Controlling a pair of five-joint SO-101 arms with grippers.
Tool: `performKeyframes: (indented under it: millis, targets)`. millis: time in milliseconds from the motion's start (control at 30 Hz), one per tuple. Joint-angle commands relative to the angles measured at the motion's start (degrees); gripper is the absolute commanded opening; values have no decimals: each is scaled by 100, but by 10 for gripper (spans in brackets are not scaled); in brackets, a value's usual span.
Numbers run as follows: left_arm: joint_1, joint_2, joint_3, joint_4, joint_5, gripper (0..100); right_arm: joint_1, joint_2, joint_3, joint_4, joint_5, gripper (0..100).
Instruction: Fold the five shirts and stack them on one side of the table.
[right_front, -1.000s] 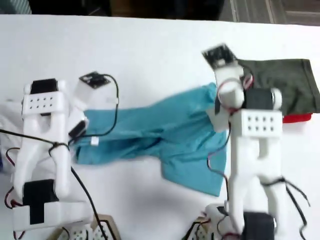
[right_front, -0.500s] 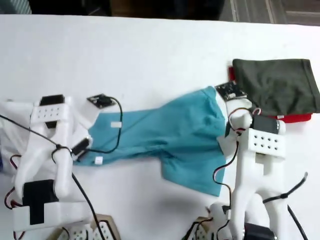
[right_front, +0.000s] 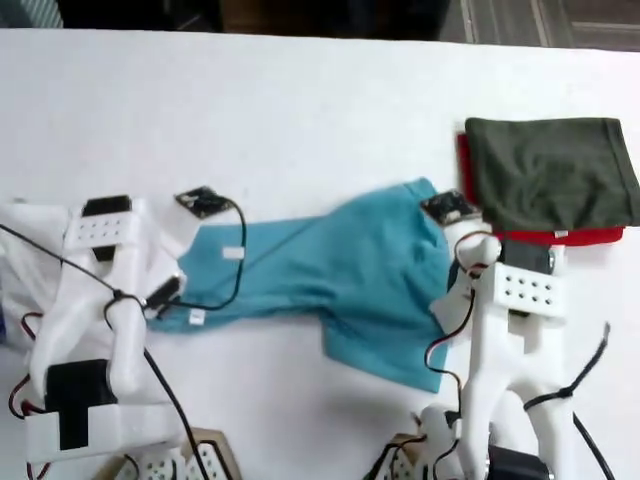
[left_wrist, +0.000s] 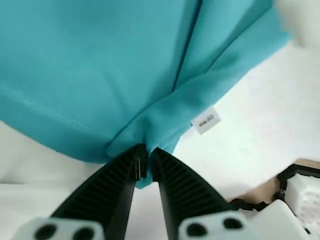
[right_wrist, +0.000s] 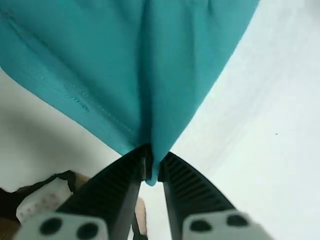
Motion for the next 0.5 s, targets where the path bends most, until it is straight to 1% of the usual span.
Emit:
performKeyframes:
  millis: [0,200,300,400,467]
  targets:
    - [-44,-220,207,-202,-35,26,75,-251,141,-136,26,21]
    - [-62,-220,330,-202,-35,35,40,-251,149,-198,26,21]
    - [-62,-229,154,44,-35,114,31,-251,141,-189,26,25]
    - [-70,-264,-338,352,-44,201,-84,-251,-9,-198,-18,94]
    - [-79,-264,-892,563,-18,205,-198,-251,-246,-198,-26,131]
